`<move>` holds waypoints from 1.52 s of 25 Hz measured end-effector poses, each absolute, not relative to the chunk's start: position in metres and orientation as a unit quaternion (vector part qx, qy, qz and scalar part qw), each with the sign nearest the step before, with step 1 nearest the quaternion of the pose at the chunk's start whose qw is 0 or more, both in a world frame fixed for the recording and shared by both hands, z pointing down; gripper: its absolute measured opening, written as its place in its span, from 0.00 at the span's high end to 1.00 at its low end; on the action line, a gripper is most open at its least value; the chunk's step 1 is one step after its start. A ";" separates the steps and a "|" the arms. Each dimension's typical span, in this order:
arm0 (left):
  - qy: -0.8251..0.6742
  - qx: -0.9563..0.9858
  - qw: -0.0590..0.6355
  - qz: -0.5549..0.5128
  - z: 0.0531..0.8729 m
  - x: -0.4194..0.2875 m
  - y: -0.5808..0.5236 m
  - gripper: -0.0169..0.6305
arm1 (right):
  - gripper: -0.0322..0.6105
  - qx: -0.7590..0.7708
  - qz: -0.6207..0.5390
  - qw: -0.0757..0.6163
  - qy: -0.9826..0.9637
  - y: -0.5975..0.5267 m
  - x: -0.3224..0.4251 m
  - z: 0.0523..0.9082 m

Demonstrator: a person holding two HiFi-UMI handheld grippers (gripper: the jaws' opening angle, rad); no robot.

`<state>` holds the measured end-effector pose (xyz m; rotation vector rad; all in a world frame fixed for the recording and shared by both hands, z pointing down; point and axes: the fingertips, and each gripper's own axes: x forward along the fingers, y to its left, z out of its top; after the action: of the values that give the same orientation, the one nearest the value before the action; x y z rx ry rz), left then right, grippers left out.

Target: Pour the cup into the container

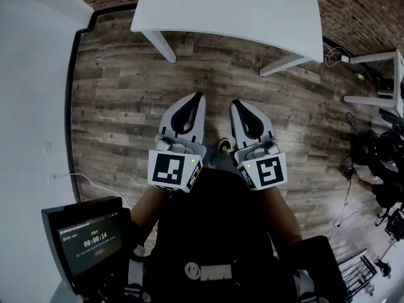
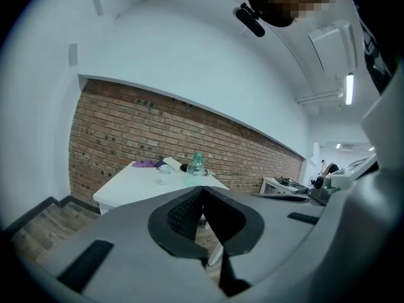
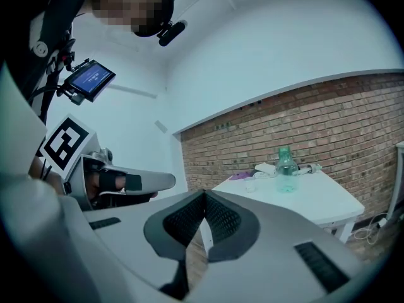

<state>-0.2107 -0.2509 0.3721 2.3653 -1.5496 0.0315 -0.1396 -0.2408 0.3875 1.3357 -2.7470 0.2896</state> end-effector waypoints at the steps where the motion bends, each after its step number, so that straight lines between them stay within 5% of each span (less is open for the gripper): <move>1: -0.539 0.827 0.157 0.011 0.374 -0.212 -0.253 0.97 | 0.95 0.439 0.093 0.040 -0.893 -0.243 -0.138 0.388; 28: -0.534 0.830 0.149 0.058 0.384 -0.096 -0.446 0.97 | 0.95 0.440 0.104 -0.016 -0.892 -0.421 -0.030 0.394; 38: -0.563 0.813 0.132 0.068 0.385 -0.106 -0.479 0.97 | 0.95 0.433 0.120 -0.024 -0.893 -0.460 -0.020 0.392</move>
<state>-0.1059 -0.4787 0.3846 2.3579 -1.6348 0.1966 -0.0201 -0.4603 0.3921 1.3820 -2.8486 0.3843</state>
